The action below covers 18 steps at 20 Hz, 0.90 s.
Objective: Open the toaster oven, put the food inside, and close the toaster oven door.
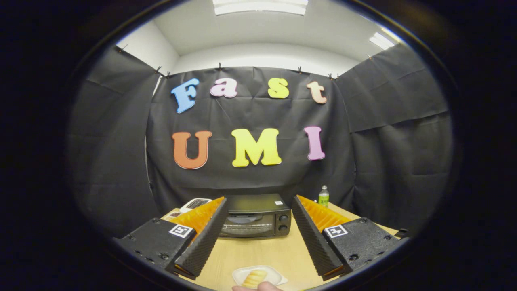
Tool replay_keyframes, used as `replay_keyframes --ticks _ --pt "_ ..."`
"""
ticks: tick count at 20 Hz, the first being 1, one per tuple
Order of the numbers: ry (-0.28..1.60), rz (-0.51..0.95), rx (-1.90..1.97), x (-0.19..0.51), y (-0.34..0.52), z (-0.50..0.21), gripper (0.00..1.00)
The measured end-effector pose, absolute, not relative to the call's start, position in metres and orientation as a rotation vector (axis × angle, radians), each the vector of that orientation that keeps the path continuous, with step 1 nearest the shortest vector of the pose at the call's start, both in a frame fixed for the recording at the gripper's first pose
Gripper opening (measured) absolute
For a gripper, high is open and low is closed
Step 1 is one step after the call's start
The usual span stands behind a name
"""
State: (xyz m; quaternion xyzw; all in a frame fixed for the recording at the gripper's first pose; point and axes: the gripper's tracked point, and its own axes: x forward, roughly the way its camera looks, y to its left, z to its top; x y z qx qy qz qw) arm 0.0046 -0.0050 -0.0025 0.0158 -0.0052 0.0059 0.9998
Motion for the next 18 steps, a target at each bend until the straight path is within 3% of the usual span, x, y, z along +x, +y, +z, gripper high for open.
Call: replay_keyframes --ticks 9,18 --pt "-0.016 0.035 0.010 0.044 -0.029 0.005 1.00" --pt "0.084 0.125 0.019 0.159 0.016 -0.065 1.00"
